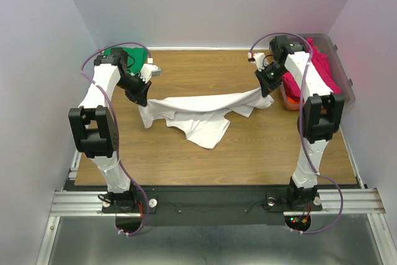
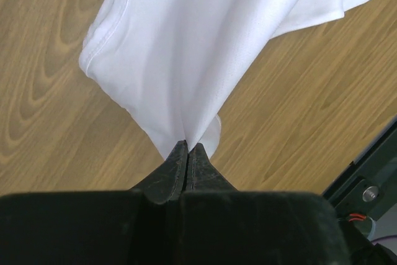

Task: Fold and stack the t-shirts
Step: Flatten the tshirt out

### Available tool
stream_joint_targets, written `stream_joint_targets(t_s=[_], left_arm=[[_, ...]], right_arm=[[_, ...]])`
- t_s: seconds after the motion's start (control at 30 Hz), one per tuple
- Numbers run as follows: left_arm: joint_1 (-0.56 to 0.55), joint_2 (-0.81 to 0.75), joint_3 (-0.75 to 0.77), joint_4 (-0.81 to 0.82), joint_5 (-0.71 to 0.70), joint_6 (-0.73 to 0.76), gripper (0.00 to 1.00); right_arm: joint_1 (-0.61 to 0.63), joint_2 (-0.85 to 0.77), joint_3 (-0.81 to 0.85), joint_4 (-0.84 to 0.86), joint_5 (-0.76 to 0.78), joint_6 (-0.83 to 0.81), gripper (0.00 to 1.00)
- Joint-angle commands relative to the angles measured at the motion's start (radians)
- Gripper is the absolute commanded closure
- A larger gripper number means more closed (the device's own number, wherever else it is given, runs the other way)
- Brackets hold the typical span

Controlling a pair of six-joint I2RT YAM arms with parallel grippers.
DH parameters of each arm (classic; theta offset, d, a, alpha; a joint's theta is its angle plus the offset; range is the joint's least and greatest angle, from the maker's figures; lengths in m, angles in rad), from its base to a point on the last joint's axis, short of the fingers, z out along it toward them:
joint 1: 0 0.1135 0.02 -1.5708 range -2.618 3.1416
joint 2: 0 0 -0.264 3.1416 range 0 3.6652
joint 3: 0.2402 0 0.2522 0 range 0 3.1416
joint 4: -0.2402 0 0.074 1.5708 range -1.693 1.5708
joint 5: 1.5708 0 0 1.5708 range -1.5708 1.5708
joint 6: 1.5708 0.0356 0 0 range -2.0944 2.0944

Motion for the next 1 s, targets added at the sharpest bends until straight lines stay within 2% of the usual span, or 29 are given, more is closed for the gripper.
stream_joint_targets(t_s=[0.0, 0.17, 0.23, 0.27, 0.3, 0.33, 0.37, 0.4, 0.43, 0.47, 0.6, 0.73, 0.87, 0.97], left_arm=[[0.008, 0.078, 0.058, 0.0, 0.039, -0.004, 1.0], [0.01, 0.239, 0.203, 0.065, 0.019, -0.072, 1.0], [0.011, 0.328, 0.29, 0.073, 0.015, -0.09, 0.96], [0.011, 0.357, 0.318, 0.074, 0.007, -0.101, 0.93], [0.011, 0.395, 0.354, 0.083, 0.001, -0.125, 0.83], [0.013, 0.406, 0.362, 0.094, -0.005, -0.139, 0.77], [0.014, 0.412, 0.364, 0.129, -0.014, -0.153, 0.71], [0.023, 0.405, 0.355, 0.161, -0.033, -0.185, 0.61], [0.031, 0.385, 0.347, 0.171, -0.033, -0.19, 0.52], [0.039, 0.368, 0.326, 0.177, -0.028, -0.207, 0.4], [0.086, 0.233, 0.203, 0.217, -0.004, -0.224, 0.38], [0.121, 0.055, 0.045, 0.264, 0.037, -0.248, 0.37], [0.131, -0.014, -0.085, 0.295, 0.068, -0.284, 0.37], [0.135, -0.063, -0.171, 0.319, 0.116, -0.297, 0.38]], right_arm=[[-0.01, 0.131, 0.072, 0.038, -0.032, 0.008, 0.99], [-0.011, 0.299, 0.241, 0.087, -0.02, 0.079, 0.99], [-0.01, 0.361, 0.306, 0.118, -0.009, 0.096, 0.98], [-0.008, 0.377, 0.322, 0.139, 0.012, 0.12, 0.91], [-0.008, 0.388, 0.344, 0.151, 0.023, 0.134, 0.87], [-0.008, 0.395, 0.347, 0.159, 0.035, 0.143, 0.79], [-0.01, 0.394, 0.346, 0.167, 0.057, 0.162, 0.63], [-0.011, 0.371, 0.333, 0.176, 0.074, 0.171, 0.51], [-0.011, 0.351, 0.315, 0.187, 0.074, 0.17, 0.47], [-0.013, 0.321, 0.292, 0.194, 0.075, 0.171, 0.4], [-0.013, 0.138, 0.108, 0.23, 0.042, 0.159, 0.38], [-0.011, -0.008, -0.132, 0.236, -0.076, 0.208, 0.46], [-0.011, -0.094, -0.288, 0.282, -0.13, 0.292, 0.48], [-0.003, -0.155, -0.427, 0.392, -0.196, 0.335, 0.51]])
